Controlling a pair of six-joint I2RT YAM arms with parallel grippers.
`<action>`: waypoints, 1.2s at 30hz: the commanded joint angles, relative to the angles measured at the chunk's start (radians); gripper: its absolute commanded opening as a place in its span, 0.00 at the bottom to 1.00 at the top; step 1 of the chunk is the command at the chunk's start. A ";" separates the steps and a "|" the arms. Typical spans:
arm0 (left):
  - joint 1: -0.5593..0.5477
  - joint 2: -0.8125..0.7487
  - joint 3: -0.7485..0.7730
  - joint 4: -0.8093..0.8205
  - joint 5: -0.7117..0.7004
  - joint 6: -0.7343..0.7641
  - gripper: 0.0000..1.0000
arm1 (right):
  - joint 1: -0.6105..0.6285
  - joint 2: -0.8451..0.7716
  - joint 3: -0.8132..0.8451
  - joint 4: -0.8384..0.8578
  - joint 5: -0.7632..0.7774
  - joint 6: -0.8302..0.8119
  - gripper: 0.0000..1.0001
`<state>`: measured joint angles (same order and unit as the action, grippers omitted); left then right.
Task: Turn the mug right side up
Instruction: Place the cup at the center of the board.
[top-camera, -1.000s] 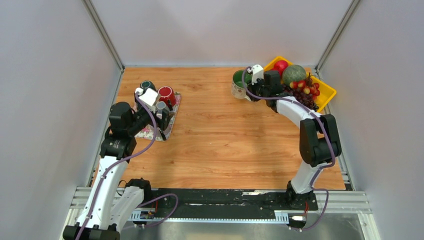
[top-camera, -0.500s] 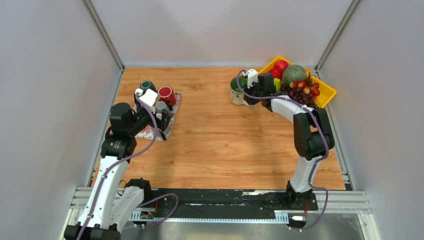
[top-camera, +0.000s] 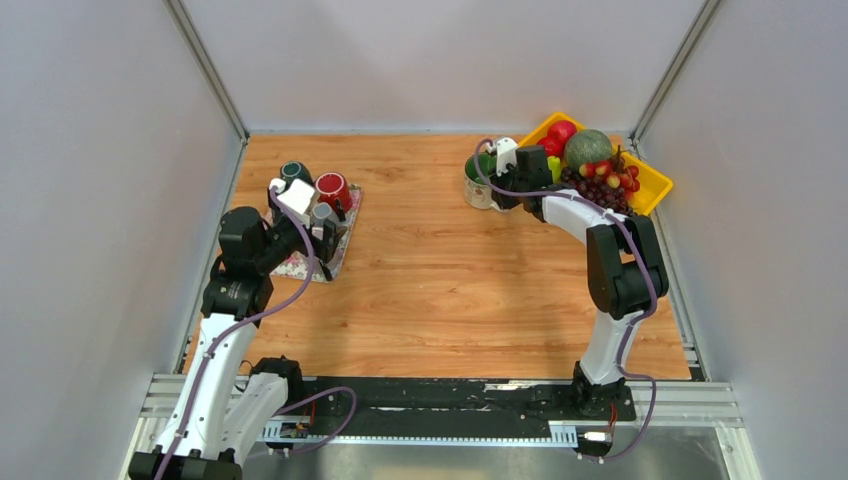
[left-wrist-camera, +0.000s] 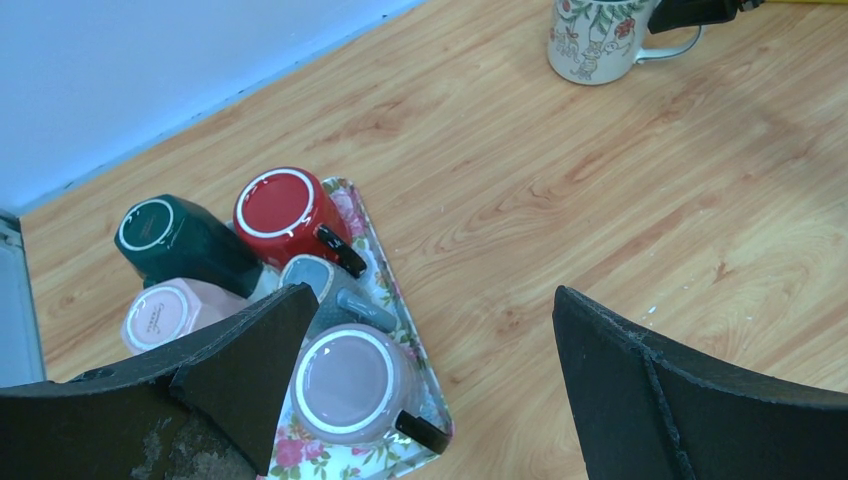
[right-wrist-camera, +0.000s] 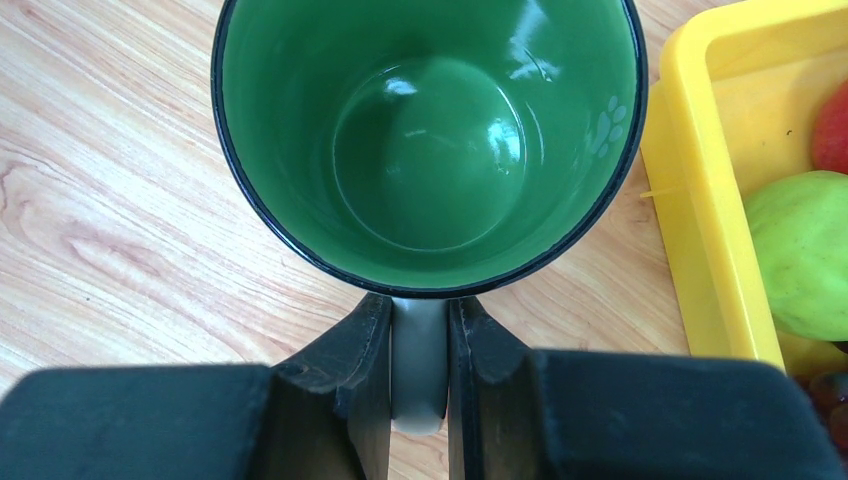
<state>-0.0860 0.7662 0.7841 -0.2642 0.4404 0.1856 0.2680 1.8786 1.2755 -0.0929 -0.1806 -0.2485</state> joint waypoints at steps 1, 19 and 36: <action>0.009 -0.019 -0.005 0.028 0.013 0.021 1.00 | 0.005 -0.035 0.070 0.137 0.018 -0.008 0.00; 0.008 -0.021 -0.009 0.032 0.022 0.020 1.00 | 0.022 -0.057 0.009 0.164 0.166 0.242 0.00; 0.009 -0.018 -0.012 0.035 0.024 0.020 1.00 | 0.067 -0.035 -0.008 0.179 0.391 0.336 0.00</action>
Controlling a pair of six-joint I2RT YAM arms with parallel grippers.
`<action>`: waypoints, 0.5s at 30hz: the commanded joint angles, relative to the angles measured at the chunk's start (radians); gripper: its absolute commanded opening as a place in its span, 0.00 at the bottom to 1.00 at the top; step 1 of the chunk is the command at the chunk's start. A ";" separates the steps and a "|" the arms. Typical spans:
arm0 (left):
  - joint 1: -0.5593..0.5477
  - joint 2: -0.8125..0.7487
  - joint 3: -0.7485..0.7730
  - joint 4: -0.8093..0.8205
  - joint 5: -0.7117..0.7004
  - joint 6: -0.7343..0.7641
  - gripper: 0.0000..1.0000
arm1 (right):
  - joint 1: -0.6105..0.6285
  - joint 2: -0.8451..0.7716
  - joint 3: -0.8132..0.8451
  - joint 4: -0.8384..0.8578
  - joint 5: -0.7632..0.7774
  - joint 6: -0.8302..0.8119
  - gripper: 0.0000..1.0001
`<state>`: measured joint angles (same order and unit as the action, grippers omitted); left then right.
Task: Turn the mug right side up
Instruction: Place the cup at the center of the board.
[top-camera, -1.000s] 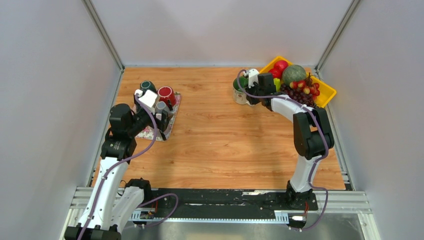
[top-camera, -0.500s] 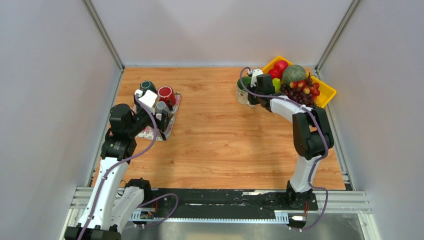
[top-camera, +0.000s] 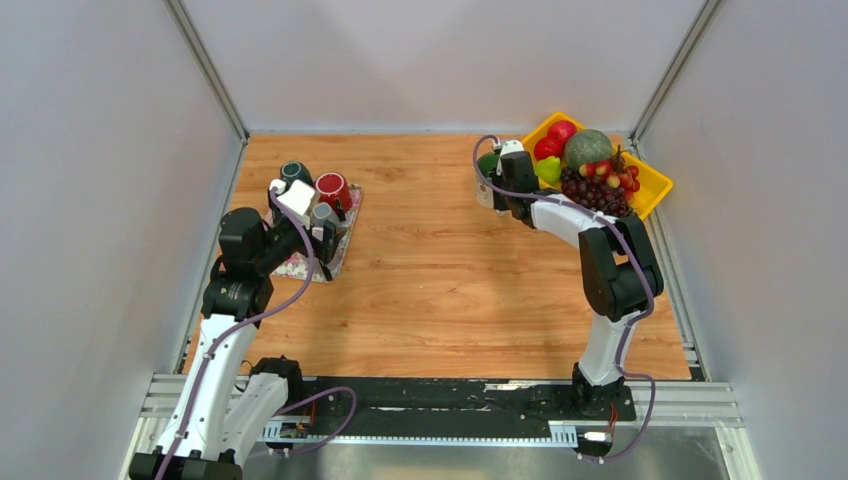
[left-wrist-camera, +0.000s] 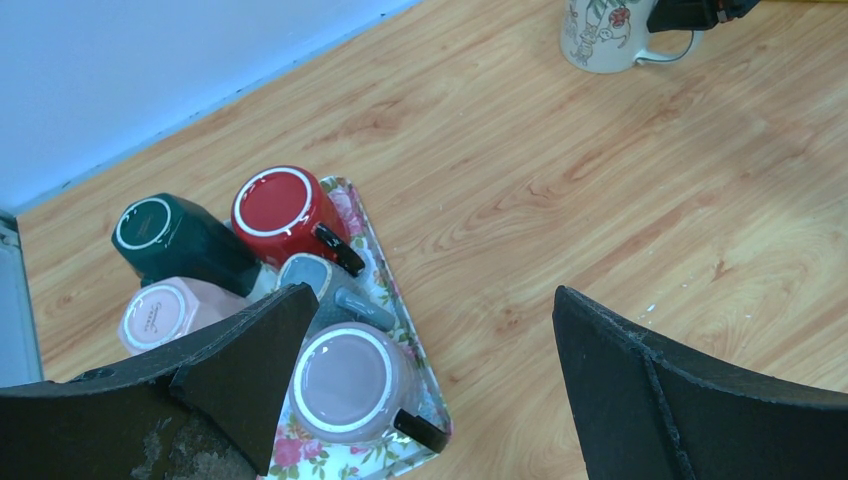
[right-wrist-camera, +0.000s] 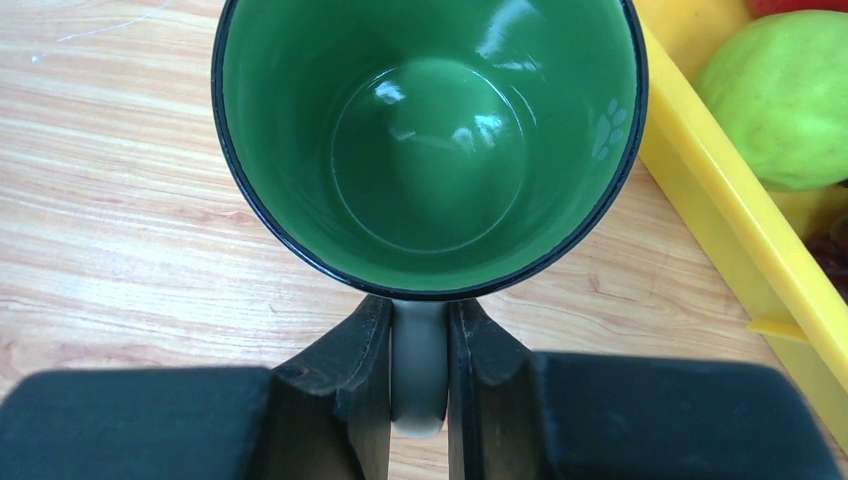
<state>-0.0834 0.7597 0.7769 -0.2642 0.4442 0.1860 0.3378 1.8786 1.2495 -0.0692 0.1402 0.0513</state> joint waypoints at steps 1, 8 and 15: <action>0.006 -0.011 -0.005 0.036 0.020 0.020 1.00 | -0.003 -0.036 0.018 0.154 0.078 0.045 0.00; 0.008 -0.014 -0.008 0.036 0.019 0.021 1.00 | -0.006 -0.030 0.010 0.151 0.078 0.076 0.00; 0.013 -0.019 -0.010 0.037 0.018 0.021 1.00 | -0.009 -0.021 0.009 0.144 0.072 0.103 0.00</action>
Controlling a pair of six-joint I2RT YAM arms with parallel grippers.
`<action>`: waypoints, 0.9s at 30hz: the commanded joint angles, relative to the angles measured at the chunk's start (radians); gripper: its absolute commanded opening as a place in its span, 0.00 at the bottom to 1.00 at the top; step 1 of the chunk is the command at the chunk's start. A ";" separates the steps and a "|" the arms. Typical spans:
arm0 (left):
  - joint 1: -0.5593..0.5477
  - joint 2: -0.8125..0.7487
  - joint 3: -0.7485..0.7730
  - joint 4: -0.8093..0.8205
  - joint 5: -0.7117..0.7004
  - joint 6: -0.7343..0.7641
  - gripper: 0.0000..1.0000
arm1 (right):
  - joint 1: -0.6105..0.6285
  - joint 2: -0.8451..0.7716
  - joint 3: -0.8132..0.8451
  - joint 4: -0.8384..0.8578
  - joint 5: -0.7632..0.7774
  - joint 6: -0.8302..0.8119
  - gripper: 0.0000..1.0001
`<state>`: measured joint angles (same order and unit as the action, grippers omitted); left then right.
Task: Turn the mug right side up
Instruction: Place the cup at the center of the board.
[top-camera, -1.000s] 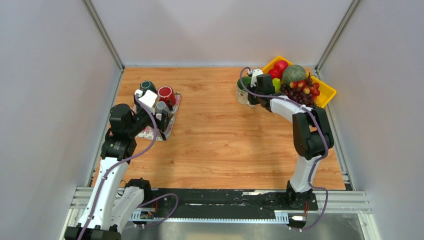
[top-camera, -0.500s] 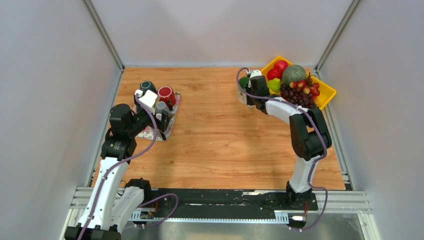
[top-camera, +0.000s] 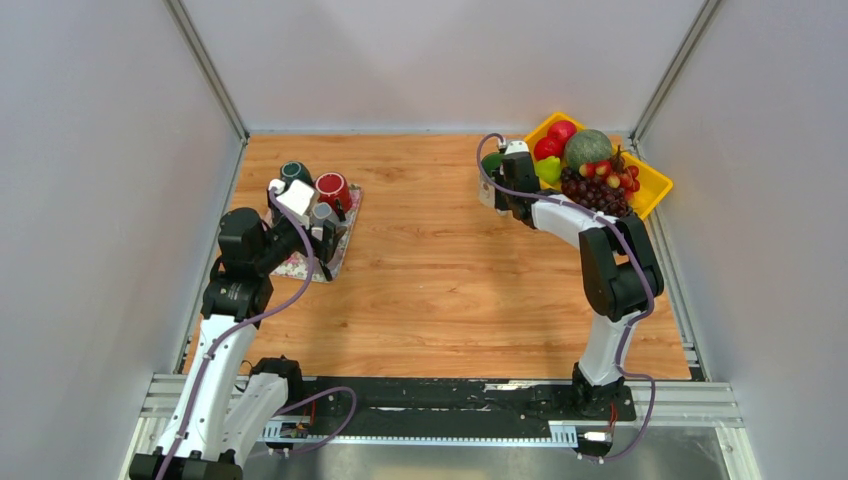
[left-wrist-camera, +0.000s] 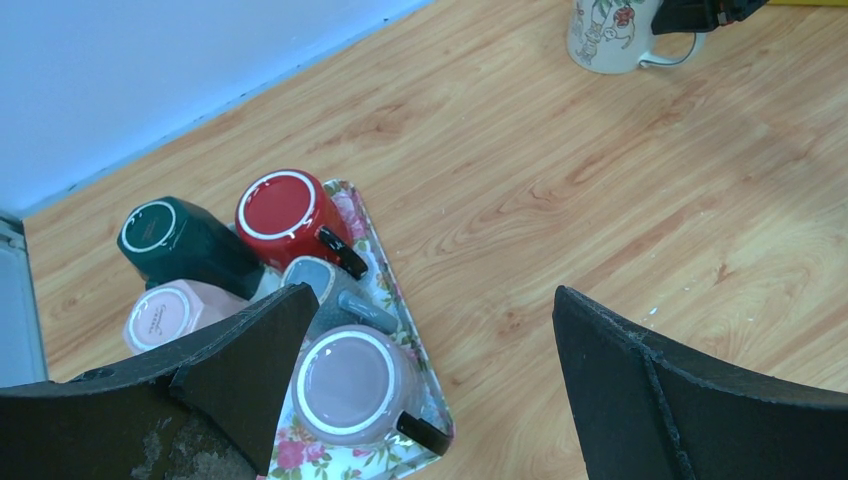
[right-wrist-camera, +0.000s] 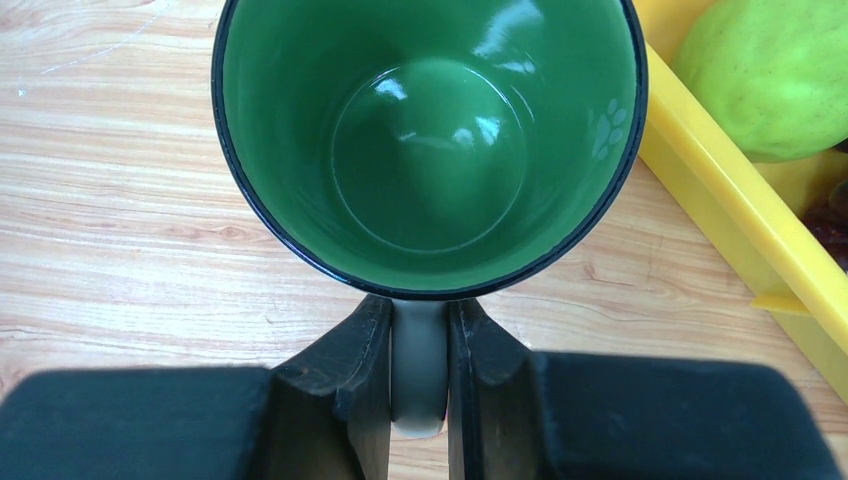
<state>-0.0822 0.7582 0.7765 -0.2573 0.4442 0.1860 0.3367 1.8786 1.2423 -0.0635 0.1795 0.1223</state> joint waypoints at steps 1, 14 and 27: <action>0.012 -0.019 -0.009 0.031 0.019 0.020 1.00 | -0.008 -0.019 0.018 0.138 0.035 0.033 0.00; 0.018 -0.023 -0.012 0.034 0.021 0.020 1.00 | -0.016 -0.031 0.026 0.120 -0.012 0.039 0.40; 0.026 -0.032 -0.011 0.034 0.028 0.016 1.00 | -0.012 -0.075 0.006 0.103 -0.057 0.064 0.52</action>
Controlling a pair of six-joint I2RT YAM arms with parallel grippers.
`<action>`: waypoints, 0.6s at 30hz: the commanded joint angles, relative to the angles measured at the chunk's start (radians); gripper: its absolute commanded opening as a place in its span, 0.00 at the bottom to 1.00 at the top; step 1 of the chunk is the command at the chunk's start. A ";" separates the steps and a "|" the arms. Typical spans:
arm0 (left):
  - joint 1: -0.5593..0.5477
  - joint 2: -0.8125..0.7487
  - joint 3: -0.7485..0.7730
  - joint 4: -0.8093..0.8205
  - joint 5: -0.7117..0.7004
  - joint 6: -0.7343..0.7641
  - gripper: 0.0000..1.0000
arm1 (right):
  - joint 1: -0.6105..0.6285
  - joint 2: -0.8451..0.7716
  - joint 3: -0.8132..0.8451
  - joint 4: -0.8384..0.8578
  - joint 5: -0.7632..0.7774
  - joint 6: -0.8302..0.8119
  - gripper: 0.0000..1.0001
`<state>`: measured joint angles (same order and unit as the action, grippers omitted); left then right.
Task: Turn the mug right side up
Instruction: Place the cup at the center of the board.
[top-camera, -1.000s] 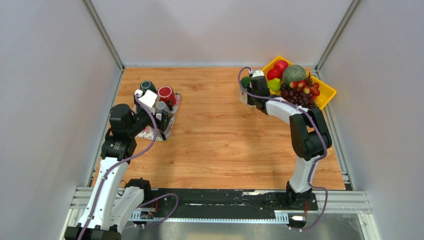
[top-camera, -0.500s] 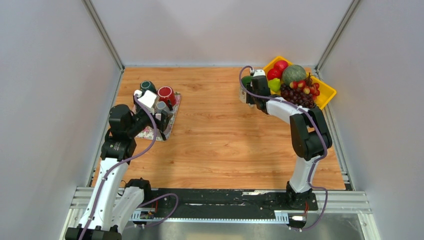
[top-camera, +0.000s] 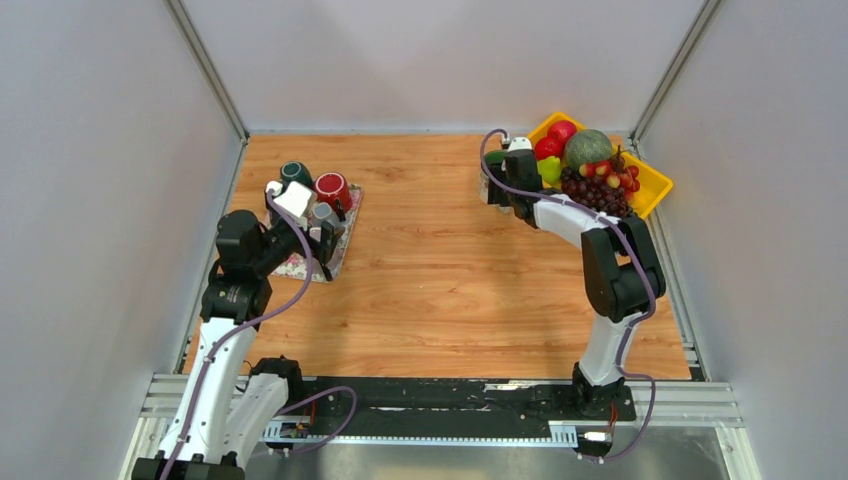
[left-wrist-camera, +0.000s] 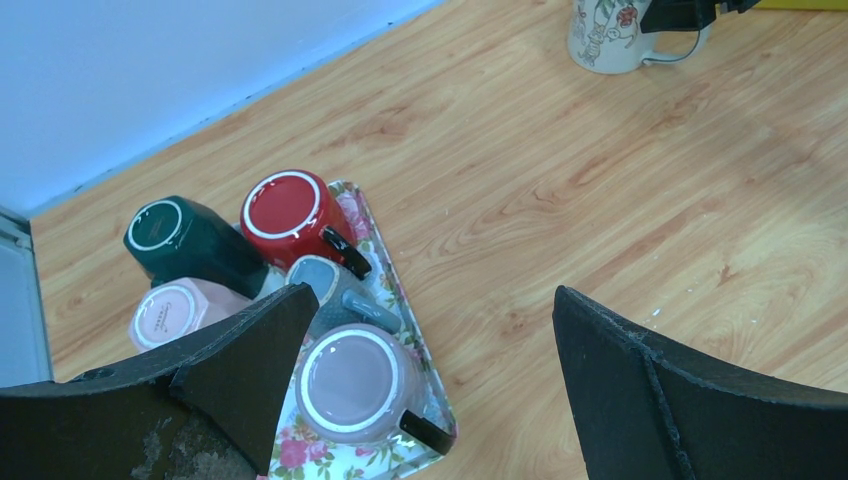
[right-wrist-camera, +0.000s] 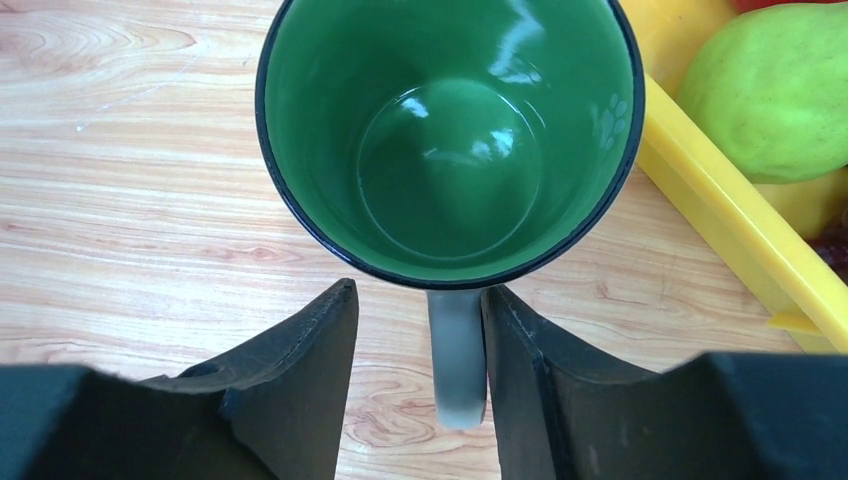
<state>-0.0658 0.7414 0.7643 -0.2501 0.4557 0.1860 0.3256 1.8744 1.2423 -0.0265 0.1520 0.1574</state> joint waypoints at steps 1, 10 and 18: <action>0.009 -0.016 0.001 0.027 0.017 0.016 1.00 | -0.002 -0.076 0.002 0.065 -0.033 0.032 0.52; 0.013 -0.021 0.002 0.026 0.020 0.014 1.00 | 0.002 -0.084 -0.018 0.065 -0.065 0.043 0.52; 0.015 -0.027 0.000 0.025 0.020 0.017 1.00 | 0.014 -0.101 -0.026 0.065 -0.078 0.047 0.52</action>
<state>-0.0605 0.7273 0.7643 -0.2501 0.4622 0.1860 0.3248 1.8339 1.2236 -0.0132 0.1074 0.1791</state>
